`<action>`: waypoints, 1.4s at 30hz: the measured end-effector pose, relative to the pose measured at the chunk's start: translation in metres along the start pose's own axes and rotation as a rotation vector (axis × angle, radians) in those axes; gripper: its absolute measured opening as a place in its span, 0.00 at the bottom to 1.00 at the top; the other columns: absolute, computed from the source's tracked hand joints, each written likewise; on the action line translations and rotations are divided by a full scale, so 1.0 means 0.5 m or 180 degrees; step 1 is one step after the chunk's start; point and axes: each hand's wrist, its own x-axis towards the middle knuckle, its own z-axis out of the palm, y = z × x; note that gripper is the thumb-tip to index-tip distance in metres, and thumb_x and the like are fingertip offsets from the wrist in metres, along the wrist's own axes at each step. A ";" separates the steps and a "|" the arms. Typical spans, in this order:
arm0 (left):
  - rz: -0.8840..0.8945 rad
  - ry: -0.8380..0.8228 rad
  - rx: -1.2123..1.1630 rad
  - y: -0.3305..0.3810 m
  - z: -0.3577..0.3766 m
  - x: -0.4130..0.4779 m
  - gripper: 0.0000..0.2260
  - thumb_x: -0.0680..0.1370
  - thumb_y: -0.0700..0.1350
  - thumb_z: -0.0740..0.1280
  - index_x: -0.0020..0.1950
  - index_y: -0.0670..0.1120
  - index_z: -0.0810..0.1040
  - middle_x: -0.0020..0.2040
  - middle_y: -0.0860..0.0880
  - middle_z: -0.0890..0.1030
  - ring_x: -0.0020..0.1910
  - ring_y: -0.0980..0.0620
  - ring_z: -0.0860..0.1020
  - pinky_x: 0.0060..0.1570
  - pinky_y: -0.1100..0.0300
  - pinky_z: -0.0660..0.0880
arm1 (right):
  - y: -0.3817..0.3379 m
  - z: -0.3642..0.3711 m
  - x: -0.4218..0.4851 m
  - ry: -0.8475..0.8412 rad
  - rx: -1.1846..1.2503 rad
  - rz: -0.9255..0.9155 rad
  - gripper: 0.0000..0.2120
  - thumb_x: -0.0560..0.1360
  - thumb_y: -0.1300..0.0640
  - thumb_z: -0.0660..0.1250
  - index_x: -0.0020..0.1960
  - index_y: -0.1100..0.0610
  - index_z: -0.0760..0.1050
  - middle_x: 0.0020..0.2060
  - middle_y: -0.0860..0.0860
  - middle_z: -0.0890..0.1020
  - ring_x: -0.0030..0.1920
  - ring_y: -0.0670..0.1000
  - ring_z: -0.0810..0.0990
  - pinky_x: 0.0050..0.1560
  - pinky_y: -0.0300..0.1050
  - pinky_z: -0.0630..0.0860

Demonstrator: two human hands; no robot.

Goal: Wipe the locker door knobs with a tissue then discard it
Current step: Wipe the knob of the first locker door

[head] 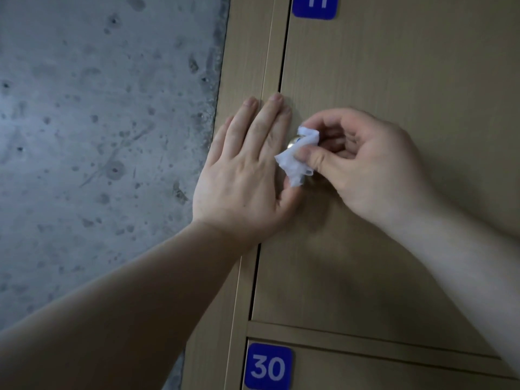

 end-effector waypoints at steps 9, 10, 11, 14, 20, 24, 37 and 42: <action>-0.0039 -0.0029 -0.0013 0.002 -0.004 0.001 0.33 0.79 0.58 0.51 0.82 0.44 0.55 0.82 0.48 0.54 0.81 0.47 0.49 0.78 0.53 0.45 | -0.026 0.008 0.009 -0.0170 -0.0628 0.0477 0.10 0.70 0.46 0.76 0.45 0.48 0.78 0.30 0.47 0.83 0.30 0.46 0.81 0.34 0.45 0.78; -0.0044 -0.0031 -0.0014 0.002 -0.005 0.002 0.33 0.79 0.58 0.52 0.82 0.44 0.55 0.82 0.48 0.54 0.81 0.47 0.49 0.78 0.54 0.45 | -0.026 0.008 0.010 -0.0227 -0.0508 0.0534 0.08 0.71 0.48 0.75 0.45 0.48 0.78 0.30 0.47 0.83 0.29 0.47 0.81 0.34 0.46 0.78; -0.0054 -0.0023 -0.0021 0.002 -0.006 0.002 0.33 0.79 0.58 0.53 0.81 0.44 0.56 0.82 0.48 0.54 0.81 0.47 0.49 0.78 0.54 0.45 | -0.024 0.008 0.011 -0.0286 -0.0322 0.0607 0.06 0.72 0.50 0.75 0.44 0.49 0.79 0.30 0.48 0.83 0.27 0.46 0.80 0.32 0.45 0.77; -0.0067 0.0025 -0.0054 0.003 -0.006 0.001 0.33 0.78 0.55 0.56 0.81 0.44 0.59 0.81 0.48 0.56 0.81 0.47 0.52 0.78 0.52 0.48 | -0.013 -0.006 0.022 -0.0210 0.0031 0.0734 0.06 0.76 0.55 0.71 0.41 0.50 0.80 0.28 0.46 0.83 0.23 0.44 0.78 0.28 0.36 0.70; -0.0046 0.0046 -0.0107 0.002 -0.005 0.000 0.34 0.75 0.54 0.56 0.80 0.44 0.59 0.81 0.48 0.57 0.81 0.46 0.53 0.78 0.49 0.52 | -0.009 -0.064 0.047 -0.0194 0.0094 0.0518 0.06 0.79 0.56 0.68 0.47 0.48 0.82 0.31 0.46 0.82 0.28 0.44 0.78 0.30 0.38 0.71; -0.0043 0.0046 -0.0114 0.002 -0.003 -0.001 0.33 0.76 0.54 0.56 0.80 0.44 0.60 0.81 0.48 0.58 0.81 0.46 0.54 0.78 0.49 0.53 | -0.008 -0.061 0.055 -0.0921 -0.0202 0.0257 0.08 0.76 0.57 0.71 0.51 0.45 0.80 0.34 0.41 0.82 0.29 0.41 0.78 0.33 0.35 0.73; -0.0066 -0.0013 -0.0124 0.001 -0.003 -0.002 0.33 0.76 0.54 0.55 0.81 0.45 0.59 0.81 0.49 0.57 0.81 0.47 0.52 0.78 0.48 0.52 | 0.001 -0.033 0.058 -0.0234 0.0201 0.0346 0.11 0.80 0.53 0.66 0.40 0.47 0.81 0.22 0.49 0.77 0.21 0.43 0.73 0.24 0.34 0.66; -0.0040 -0.0019 -0.0134 0.000 -0.002 -0.002 0.33 0.76 0.54 0.55 0.81 0.45 0.59 0.81 0.49 0.56 0.81 0.47 0.52 0.79 0.49 0.51 | -0.004 -0.054 0.057 -0.0792 -0.0053 0.0309 0.08 0.80 0.49 0.64 0.46 0.46 0.81 0.22 0.50 0.78 0.19 0.43 0.71 0.23 0.35 0.66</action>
